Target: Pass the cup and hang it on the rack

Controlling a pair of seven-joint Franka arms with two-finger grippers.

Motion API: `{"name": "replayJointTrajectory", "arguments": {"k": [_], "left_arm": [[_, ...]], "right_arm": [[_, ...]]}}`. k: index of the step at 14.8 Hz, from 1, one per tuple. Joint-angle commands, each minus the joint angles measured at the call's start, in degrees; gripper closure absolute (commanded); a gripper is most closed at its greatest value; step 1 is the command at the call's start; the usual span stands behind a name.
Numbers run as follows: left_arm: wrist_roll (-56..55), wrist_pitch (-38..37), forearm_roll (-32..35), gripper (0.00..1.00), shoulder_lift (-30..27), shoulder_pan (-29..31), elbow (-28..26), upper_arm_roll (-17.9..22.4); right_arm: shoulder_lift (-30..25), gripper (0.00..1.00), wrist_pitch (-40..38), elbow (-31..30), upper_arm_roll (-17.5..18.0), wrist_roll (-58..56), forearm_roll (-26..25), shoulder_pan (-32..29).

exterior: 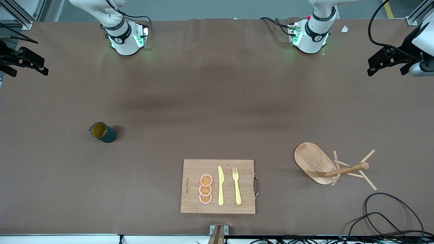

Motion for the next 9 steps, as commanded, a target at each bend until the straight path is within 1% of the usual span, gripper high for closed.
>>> {"name": "replayJointTrajectory", "arguments": {"k": [1, 3, 9], "left_arm": [[0.66, -1.01, 0.75, 0.00, -0.10, 0.92, 0.79, -0.22], [0.84, -1.01, 0.66, 0.00, -0.10, 1.28, 0.88, -0.22], [0.67, -1.01, 0.22, 0.00, -0.01, 1.28, 0.70, -0.22]], "right_arm": [[-0.77, 0.00, -0.42, -0.41, 0.08, -0.09, 1.64, -0.38], [-0.77, 0.00, -0.94, -0.41, -0.01, -0.35, 2.27, -0.46], [-0.51, 0.00, -0.77, -0.24, -0.19, -0.44, 1.65, -0.64]]}}
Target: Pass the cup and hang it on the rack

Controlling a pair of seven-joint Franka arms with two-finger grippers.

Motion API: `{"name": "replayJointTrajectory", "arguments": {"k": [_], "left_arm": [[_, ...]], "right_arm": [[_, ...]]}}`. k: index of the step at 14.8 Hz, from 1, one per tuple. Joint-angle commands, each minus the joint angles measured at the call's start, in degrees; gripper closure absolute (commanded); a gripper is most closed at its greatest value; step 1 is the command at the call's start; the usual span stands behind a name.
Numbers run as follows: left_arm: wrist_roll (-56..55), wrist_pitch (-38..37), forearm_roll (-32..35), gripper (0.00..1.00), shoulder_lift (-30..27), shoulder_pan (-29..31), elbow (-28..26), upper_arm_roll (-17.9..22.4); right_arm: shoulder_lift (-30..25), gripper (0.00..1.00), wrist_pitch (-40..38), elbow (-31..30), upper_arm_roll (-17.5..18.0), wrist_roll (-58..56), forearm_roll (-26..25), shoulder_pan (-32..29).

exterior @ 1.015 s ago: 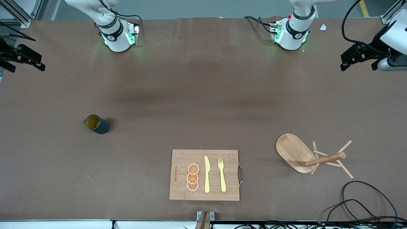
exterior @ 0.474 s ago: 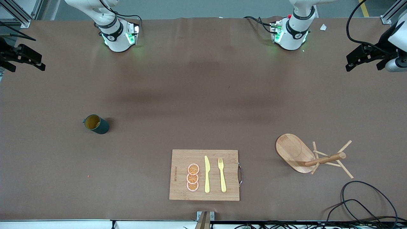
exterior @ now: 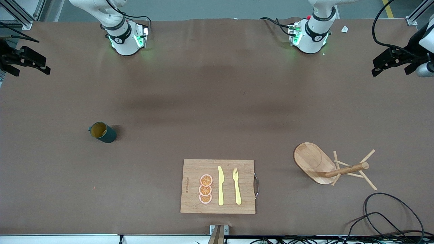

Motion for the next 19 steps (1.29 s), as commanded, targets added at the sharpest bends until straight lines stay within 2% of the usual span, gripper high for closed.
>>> {"name": "replayJointTrajectory", "arguments": {"k": [1, 5, 7, 9, 13, 17, 19], "left_arm": [[0.63, -0.75, 0.22, 0.00, -0.01, 0.24, 0.70, -0.14], [0.63, -0.74, 0.22, 0.00, 0.07, 0.33, 0.52, -0.14], [0.63, -0.66, 0.14, 0.00, 0.07, 0.24, 0.52, -0.22], [0.63, -0.57, 0.14, 0.00, 0.42, 0.24, 0.61, -0.22], [0.63, -0.48, 0.05, 0.00, 0.60, 0.24, 0.61, -0.22], [0.63, -0.39, 0.05, 0.00, 0.95, 0.15, 0.52, -0.22], [0.63, -0.31, -0.04, 0.00, 1.13, 0.07, 0.52, -0.22]], "right_arm": [[0.10, 0.00, 0.00, -0.24, -0.13, 0.00, 0.66, -1.42], [7.03, 0.00, 0.52, -0.15, -0.05, -0.53, 1.01, -4.49], [12.47, 0.00, 1.49, 1.07, -0.05, -0.70, 0.93, -5.03], [13.81, 0.00, 3.76, 0.91, 0.04, -2.97, 0.93, -5.55], [17.85, 0.00, 15.17, -5.84, 0.04, -11.94, 0.93, -5.90], [18.21, 0.00, 31.86, -17.70, 0.04, -15.72, 0.93, -6.69], [20.05, 0.00, 39.17, -21.23, 0.04, -19.14, 0.93, -6.87]]}}
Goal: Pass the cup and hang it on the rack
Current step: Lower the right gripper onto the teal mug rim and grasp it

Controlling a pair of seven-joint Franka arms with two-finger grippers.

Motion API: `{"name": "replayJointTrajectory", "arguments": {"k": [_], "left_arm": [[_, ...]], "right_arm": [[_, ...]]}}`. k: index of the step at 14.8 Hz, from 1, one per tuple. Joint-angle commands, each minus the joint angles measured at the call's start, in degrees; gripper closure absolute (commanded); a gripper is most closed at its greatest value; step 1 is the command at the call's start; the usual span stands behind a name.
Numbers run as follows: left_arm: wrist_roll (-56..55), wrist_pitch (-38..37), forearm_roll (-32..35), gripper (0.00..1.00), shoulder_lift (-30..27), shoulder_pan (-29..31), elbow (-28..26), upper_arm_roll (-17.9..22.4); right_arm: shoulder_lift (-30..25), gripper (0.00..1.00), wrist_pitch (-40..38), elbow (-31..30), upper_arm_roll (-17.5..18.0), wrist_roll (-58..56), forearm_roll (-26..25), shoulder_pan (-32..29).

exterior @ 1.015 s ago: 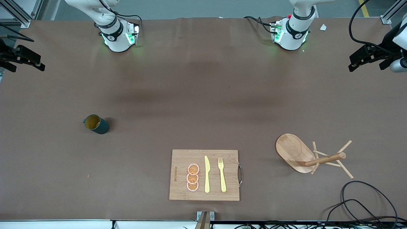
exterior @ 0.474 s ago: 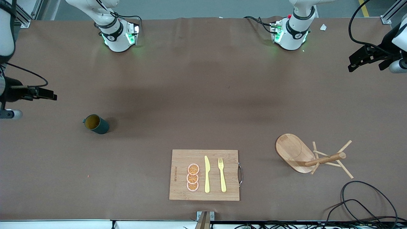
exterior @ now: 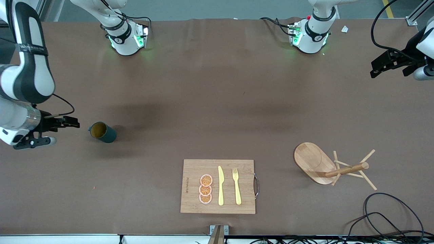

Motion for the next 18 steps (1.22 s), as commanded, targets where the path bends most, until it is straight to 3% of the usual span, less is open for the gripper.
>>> {"name": "replayJointTrajectory", "arguments": {"k": [1, 4, 6, 9, 15, 18], "left_arm": [[0.63, -0.23, -0.04, 0.00, 0.47, 0.09, 0.68, -0.18], [0.63, 0.04, -0.04, 0.00, 0.65, 0.01, 0.68, -0.26], [0.63, 0.04, -0.04, 0.00, 0.65, -0.08, 0.68, -0.27], [0.63, 0.30, -0.04, 0.00, 0.91, -0.17, 0.68, -0.27], [0.63, 0.74, -0.13, 0.00, 1.09, -0.26, 0.68, -0.27], [0.63, 0.65, -0.13, 0.00, 1.09, -0.26, 0.59, -0.35]], "right_arm": [[1.38, 0.00, 8.28, -5.09, 0.74, -4.82, 0.89, -1.52], [5.34, 0.00, 11.11, -5.62, 1.01, -7.46, 1.42, -2.13], [5.53, 0.00, 11.20, -7.72, 1.01, -7.82, 4.83, -2.14], [7.02, 0.02, 13.57, -8.26, 1.01, -12.89, 5.55, -2.13], [7.81, 0.43, 13.84, -9.31, 1.01, -14.32, 5.55, -1.96], [7.90, 0.85, 14.45, -9.67, 1.01, -14.32, 5.55, -1.52]]}}
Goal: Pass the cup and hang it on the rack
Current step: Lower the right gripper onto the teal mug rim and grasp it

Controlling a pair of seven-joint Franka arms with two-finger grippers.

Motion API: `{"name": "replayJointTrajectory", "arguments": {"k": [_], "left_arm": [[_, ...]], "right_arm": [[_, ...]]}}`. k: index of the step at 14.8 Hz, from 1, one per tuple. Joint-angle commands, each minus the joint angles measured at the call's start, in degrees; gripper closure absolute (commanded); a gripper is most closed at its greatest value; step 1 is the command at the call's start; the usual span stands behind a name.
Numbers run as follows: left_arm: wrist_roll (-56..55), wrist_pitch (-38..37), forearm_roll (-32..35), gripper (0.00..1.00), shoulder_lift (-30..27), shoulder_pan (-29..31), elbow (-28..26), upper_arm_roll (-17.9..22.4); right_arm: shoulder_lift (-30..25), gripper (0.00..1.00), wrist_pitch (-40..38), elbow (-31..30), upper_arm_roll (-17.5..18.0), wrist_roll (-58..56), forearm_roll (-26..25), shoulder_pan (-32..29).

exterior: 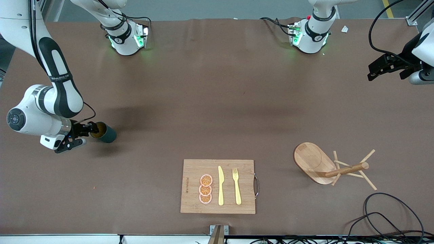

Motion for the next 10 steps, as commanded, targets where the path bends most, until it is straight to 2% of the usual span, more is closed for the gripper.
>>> {"name": "replayJointTrajectory", "arguments": {"k": [1, 7, 10], "left_arm": [[0.63, 0.25, -0.12, 0.00, 0.22, -0.03, 0.59, -0.17], [0.63, 0.43, -0.21, 0.00, 0.22, 0.14, 0.68, -0.17], [0.63, 0.69, -0.21, 0.00, 0.57, 0.15, 0.68, -0.17]], "right_arm": [[-0.58, 0.98, 0.84, -1.12, 0.83, -1.45, 1.38, -0.42], [-2.42, 1.00, 0.32, -0.76, 0.92, -0.40, 1.38, 0.90], [-5.58, 1.00, -2.84, -0.76, 0.92, 6.69, 1.38, 3.61]]}}
